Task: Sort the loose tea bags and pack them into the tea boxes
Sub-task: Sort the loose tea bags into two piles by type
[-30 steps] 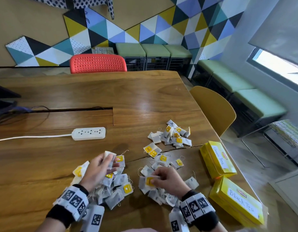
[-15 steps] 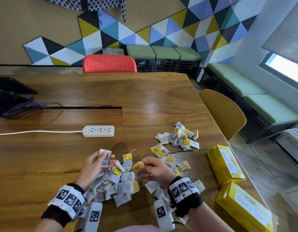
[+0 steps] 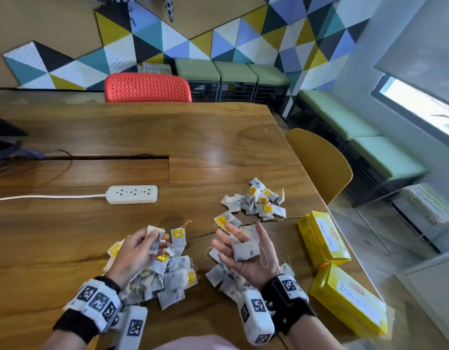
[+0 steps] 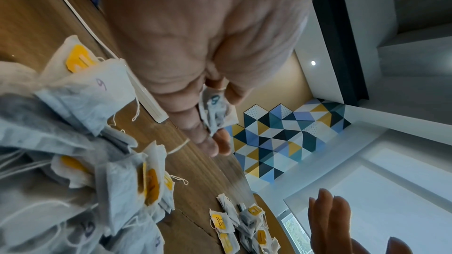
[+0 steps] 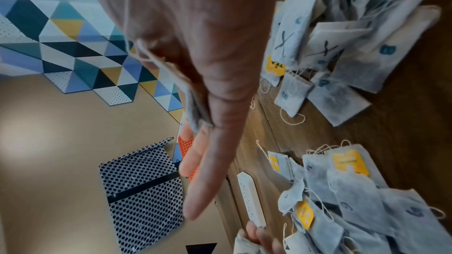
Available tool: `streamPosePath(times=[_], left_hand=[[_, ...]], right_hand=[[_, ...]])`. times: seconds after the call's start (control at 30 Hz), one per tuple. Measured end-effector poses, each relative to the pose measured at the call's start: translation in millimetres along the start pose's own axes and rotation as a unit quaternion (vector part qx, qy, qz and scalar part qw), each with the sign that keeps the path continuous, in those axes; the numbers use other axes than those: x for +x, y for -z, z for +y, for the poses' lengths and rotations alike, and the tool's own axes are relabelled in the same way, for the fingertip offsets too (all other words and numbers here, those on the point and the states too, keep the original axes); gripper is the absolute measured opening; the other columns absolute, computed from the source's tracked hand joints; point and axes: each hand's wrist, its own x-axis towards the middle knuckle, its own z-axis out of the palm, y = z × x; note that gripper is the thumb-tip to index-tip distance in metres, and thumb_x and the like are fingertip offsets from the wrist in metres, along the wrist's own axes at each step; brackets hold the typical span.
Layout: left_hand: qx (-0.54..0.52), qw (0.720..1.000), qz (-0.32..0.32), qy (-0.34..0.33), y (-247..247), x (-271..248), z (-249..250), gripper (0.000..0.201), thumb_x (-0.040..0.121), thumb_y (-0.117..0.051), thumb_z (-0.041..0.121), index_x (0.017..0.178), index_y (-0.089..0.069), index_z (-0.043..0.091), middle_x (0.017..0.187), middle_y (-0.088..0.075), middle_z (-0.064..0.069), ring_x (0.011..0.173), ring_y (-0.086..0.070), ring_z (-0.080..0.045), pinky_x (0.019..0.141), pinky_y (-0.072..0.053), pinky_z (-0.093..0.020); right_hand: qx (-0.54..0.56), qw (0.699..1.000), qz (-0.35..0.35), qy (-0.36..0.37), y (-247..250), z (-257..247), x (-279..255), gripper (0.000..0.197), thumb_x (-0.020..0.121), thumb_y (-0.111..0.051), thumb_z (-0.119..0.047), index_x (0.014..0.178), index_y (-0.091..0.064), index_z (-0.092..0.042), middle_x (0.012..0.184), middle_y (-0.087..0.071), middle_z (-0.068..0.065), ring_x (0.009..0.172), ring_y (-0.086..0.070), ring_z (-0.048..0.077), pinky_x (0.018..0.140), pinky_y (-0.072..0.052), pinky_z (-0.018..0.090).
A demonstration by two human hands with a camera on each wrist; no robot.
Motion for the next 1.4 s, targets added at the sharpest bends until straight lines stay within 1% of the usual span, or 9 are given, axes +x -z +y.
streamPosePath(times=[0.1,0.23,0.33,0.43,0.53,0.73,1.03,1.2,1.4], left_hand=[[0.003,1.0,-0.01,0.01,1,-2,0,0.031,0.103,-0.038,0.015,0.109,-0.061,-0.004,0.104,-0.07,-0.017,0.088,-0.067,-0.026,0.061,-0.057,-0.022],[0.009,0.998,-0.049,0.026,2,-3,1,0.028,0.101,-0.034,0.0,0.116,-0.057,0.001,0.111,-0.069,-0.015,0.096,-0.07,-0.024,0.068,-0.058,-0.027],[0.046,0.994,-0.095,0.027,1,-7,4,0.033,0.095,-0.042,-0.009,0.121,-0.053,0.007,0.114,-0.069,-0.011,0.103,-0.068,-0.019,0.078,-0.056,-0.029],[0.076,0.988,-0.134,0.02,0,-11,6,0.035,0.092,-0.052,-0.008,0.121,-0.052,0.011,0.115,-0.069,-0.007,0.108,-0.066,-0.014,0.087,-0.054,-0.031],[0.091,0.983,-0.16,0.014,-3,-12,7,0.04,0.089,-0.057,-0.009,0.122,-0.053,0.013,0.114,-0.07,-0.005,0.109,-0.065,-0.013,0.091,-0.054,-0.031],[0.165,0.971,-0.17,-0.033,-20,-13,2,0.037,0.082,-0.064,-0.011,0.107,-0.065,0.015,0.095,-0.075,0.004,0.091,-0.07,-0.011,0.074,-0.055,-0.022],[0.232,0.954,-0.184,-0.052,-11,-7,-17,0.025,0.085,-0.07,0.011,0.108,-0.063,0.016,0.092,-0.074,-0.004,0.087,-0.071,-0.016,0.081,-0.057,-0.033],[0.26,0.957,-0.051,-0.122,32,-12,-26,0.021,0.089,-0.066,0.013,0.105,-0.066,0.026,0.096,-0.072,0.013,0.091,-0.066,-0.003,0.081,-0.055,-0.026],[0.293,0.936,0.161,-0.113,88,-16,-45,0.024,0.092,-0.057,0.013,0.113,-0.06,0.025,0.105,-0.06,0.009,0.09,-0.06,-0.016,0.069,-0.048,-0.025]], right_hand=[[-0.011,1.0,-0.003,-0.017,2,1,-2,0.074,0.089,-0.042,-0.062,0.125,-0.06,0.0,0.129,-0.054,0.028,0.108,-0.06,0.048,0.084,-0.051,0.056],[-0.21,0.967,0.144,-0.024,2,-8,-2,0.048,0.094,-0.044,-0.045,0.109,-0.065,-0.005,0.094,-0.064,0.012,0.069,-0.061,0.022,0.053,-0.045,0.025],[-0.517,0.813,0.268,0.023,11,-23,-3,0.032,0.096,-0.048,-0.03,0.113,-0.062,-0.006,0.09,-0.062,0.005,0.063,-0.056,0.01,0.052,-0.038,0.022],[-0.729,0.624,0.279,0.03,23,-29,-3,0.037,0.098,-0.045,-0.039,0.118,-0.062,-0.013,0.116,-0.061,0.005,0.102,-0.058,0.016,0.087,-0.048,0.032],[-0.808,0.527,0.256,0.063,20,-21,-3,0.032,0.094,-0.051,-0.043,0.116,-0.065,-0.023,0.127,-0.053,0.0,0.118,-0.049,0.016,0.097,-0.041,0.031],[-0.768,0.607,0.12,0.168,-27,14,5,0.031,0.086,-0.067,-0.042,0.113,-0.067,-0.028,0.112,-0.059,-0.013,0.093,-0.06,0.003,0.075,-0.047,0.014],[-0.805,0.575,0.096,0.107,-5,15,12,0.008,0.087,-0.067,-0.024,0.079,-0.068,-0.025,0.078,-0.067,-0.006,0.07,-0.06,0.005,0.067,-0.05,0.017],[-0.83,0.514,0.197,0.089,25,-22,-6,0.007,0.085,-0.068,-0.024,0.083,-0.066,-0.031,0.08,-0.062,-0.018,0.072,-0.053,-0.009,0.061,-0.038,0.003],[-0.816,0.49,0.279,0.125,22,-84,23,0.019,0.087,-0.067,-0.023,0.103,-0.07,-0.013,0.101,-0.071,0.001,0.087,-0.062,0.011,0.078,-0.047,0.022]])
